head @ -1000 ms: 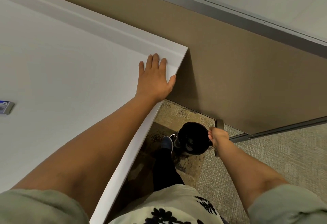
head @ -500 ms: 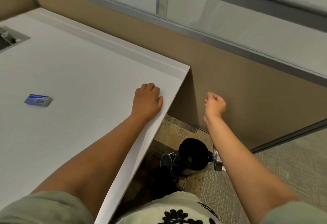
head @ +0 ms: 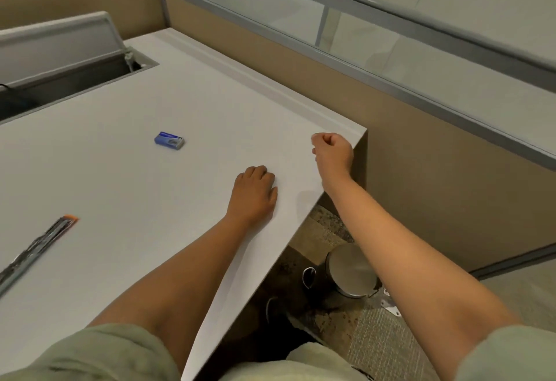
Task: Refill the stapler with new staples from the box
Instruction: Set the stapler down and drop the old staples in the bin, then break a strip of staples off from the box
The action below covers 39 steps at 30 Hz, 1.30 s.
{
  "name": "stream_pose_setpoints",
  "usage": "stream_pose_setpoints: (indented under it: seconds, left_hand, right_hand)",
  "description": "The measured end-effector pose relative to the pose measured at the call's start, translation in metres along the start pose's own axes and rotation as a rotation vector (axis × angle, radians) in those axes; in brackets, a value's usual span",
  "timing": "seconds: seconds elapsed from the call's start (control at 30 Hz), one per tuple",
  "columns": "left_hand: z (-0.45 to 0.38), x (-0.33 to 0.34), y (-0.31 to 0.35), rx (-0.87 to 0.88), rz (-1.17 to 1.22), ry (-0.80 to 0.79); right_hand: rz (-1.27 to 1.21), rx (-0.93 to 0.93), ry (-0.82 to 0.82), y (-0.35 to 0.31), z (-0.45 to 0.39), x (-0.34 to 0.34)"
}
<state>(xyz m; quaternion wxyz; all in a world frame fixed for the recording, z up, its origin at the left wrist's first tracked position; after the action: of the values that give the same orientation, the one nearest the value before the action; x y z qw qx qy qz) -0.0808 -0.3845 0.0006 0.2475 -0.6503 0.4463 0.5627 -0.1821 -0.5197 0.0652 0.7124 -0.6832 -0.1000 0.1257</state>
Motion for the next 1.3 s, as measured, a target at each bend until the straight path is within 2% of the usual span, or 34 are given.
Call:
stream_pose_setpoints:
  seconds: [0.5,0.83,0.97,1.13,1.3]
  left_hand:
    - [0.003,-0.014,-0.062,-0.192,0.007,0.050]
    - [0.021,-0.046,-0.125,-0.418,-0.141,0.097]
    - [0.049,-0.064,-0.149,-0.559,-0.195,0.116]
    - [0.092,-0.091,-0.171,-0.763,-0.218,0.184]
    - [0.134,-0.106,-0.179,-0.930,-0.199,0.228]
  right_hand:
    - [0.135,0.092,-0.206,0.031,-0.018,0.094]
    - [0.162,0.073,-0.513,0.030,-0.018,0.195]
    - [0.245,0.000,-0.698,0.031,-0.002,0.244]
    - [0.549,-0.193,-1.006,0.043,0.037,0.303]
    - [0.685,-0.383,-1.058,0.045,0.063,0.330]
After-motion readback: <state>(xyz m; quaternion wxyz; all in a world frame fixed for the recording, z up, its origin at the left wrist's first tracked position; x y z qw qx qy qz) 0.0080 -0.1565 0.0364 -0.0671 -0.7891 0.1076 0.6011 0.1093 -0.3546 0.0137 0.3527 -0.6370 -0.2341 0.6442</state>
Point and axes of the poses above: each hand's wrist, its own z-axis away from the middle knuckle, its own x-axis out of the palm, y = z × x, the point moved 9 cm from there along -z, towards the middle knuckle, and after that the axes turned 10 degrees about -z, right-handed, at the moved point
